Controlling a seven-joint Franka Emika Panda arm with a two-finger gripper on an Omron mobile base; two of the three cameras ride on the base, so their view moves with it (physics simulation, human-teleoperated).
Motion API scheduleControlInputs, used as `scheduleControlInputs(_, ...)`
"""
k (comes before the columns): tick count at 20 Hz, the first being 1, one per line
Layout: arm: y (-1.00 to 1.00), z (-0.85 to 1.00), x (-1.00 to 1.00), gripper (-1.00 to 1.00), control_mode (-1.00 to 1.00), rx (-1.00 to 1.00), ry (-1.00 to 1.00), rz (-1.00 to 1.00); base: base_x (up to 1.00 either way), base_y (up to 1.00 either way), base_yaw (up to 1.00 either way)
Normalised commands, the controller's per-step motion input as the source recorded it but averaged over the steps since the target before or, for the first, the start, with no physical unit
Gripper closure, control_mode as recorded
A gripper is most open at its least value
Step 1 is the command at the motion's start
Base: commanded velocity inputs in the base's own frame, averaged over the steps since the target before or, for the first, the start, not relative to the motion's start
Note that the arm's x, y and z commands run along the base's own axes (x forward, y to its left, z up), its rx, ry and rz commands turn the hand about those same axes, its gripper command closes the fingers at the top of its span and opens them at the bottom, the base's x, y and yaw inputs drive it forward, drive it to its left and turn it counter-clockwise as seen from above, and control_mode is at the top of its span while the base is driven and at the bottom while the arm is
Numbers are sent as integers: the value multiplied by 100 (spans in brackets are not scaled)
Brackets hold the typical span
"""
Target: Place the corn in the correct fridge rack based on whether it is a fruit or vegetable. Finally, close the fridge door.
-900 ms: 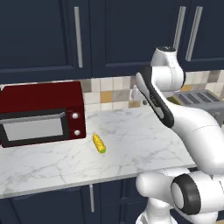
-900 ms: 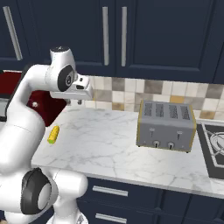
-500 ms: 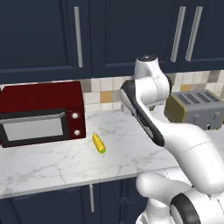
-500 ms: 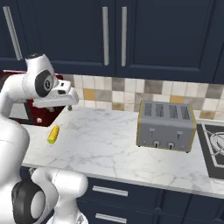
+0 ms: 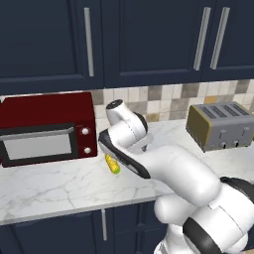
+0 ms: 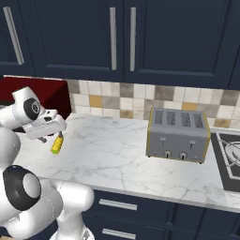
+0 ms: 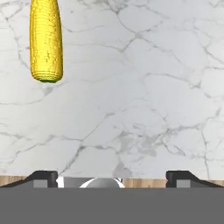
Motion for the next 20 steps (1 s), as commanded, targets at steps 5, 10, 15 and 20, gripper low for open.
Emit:
scheduleControlInputs(5, 24, -68, 43, -100, -100, 12, 1, 0, 0, 0, 0)
scheduleControlInputs(10, 40, -27, 48, -100, -100, 5, 0, 0, 0, 0, 0)
scheduleControlInputs(15, 33, -43, 37, -100, -100, 3, 5, 0, 0, 0, 0)
scheduleControlInputs(20, 11, -36, 31, -100, -100, 4, 7, 0, 0, 0, 0)
